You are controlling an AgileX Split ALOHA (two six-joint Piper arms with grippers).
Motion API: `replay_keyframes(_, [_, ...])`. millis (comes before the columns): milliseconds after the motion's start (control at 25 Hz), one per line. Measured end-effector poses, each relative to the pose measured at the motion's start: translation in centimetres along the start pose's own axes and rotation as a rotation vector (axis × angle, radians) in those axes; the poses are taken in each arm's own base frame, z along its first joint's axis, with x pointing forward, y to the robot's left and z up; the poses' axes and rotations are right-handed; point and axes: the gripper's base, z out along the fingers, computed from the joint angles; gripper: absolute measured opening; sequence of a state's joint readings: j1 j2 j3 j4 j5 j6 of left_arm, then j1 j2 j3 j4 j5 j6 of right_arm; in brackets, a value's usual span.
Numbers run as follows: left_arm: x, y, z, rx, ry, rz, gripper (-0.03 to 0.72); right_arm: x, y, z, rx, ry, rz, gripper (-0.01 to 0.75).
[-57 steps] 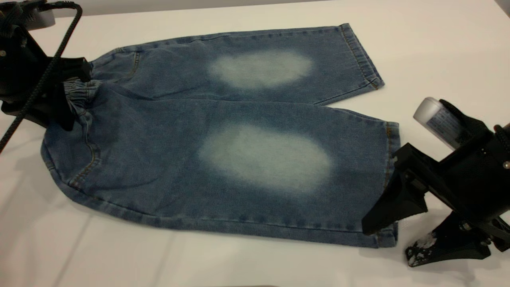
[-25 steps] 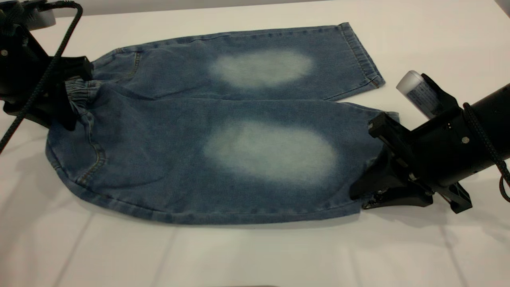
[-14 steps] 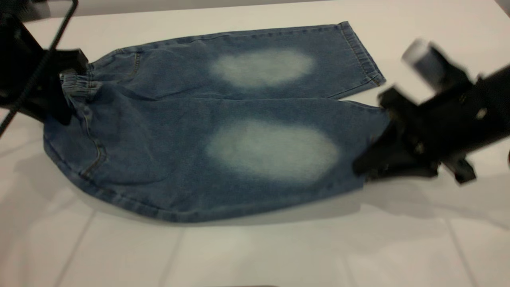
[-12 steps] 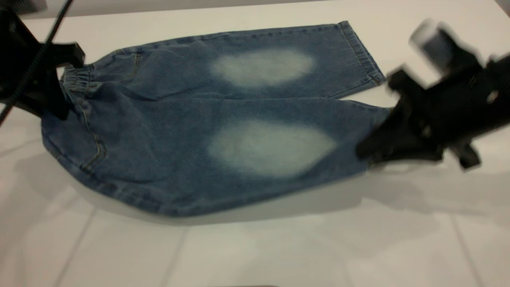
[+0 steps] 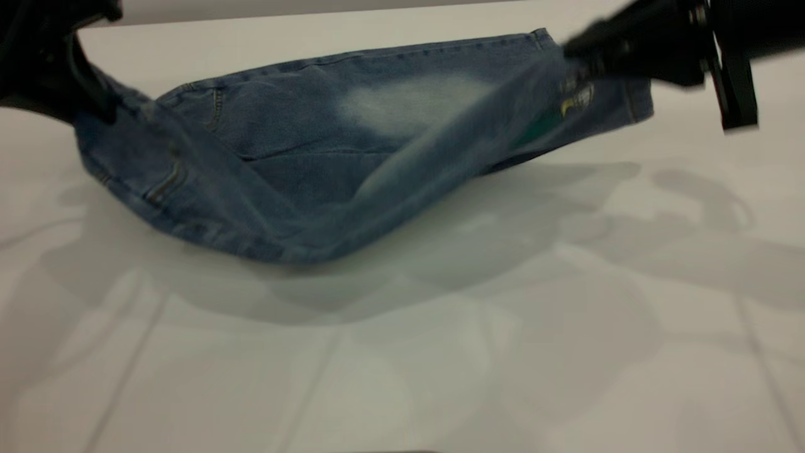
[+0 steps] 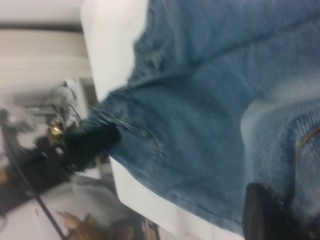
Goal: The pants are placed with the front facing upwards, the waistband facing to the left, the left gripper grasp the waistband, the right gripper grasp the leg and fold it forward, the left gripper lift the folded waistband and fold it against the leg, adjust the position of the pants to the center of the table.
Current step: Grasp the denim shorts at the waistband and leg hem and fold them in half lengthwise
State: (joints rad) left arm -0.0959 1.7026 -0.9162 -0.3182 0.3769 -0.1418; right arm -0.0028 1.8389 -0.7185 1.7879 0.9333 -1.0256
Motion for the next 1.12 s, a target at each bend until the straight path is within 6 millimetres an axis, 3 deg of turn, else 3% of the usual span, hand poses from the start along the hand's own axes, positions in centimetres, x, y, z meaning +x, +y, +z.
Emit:
replay_keyframes(200, [-1.2,-0.6,-0.1,0.077,-0.124,-0.184,0.085,-3.0,1.6,0.7,-0.002,-0.073,0.024,0.032])
replay_keyframes(520, [-2.5,-0.5,0.2,0.118,-0.272,-0.389,0.085,-7.6,-0.7,4.3,0.021,-0.095,0.191,0.032])
replay_keyframes(800, [-3.3,0.3,5.2,0.076,-0.257,-0.582,0.085,-11.5,-1.6,7.0,0.001,-0.131,0.269,0.032])
replay_keyframes(1120, [-6.5,-0.5,10.0,0.091,-0.276,-0.629,0.086,-14.9,-2.8,9.4,-0.007,-0.18,0.31,0.032])
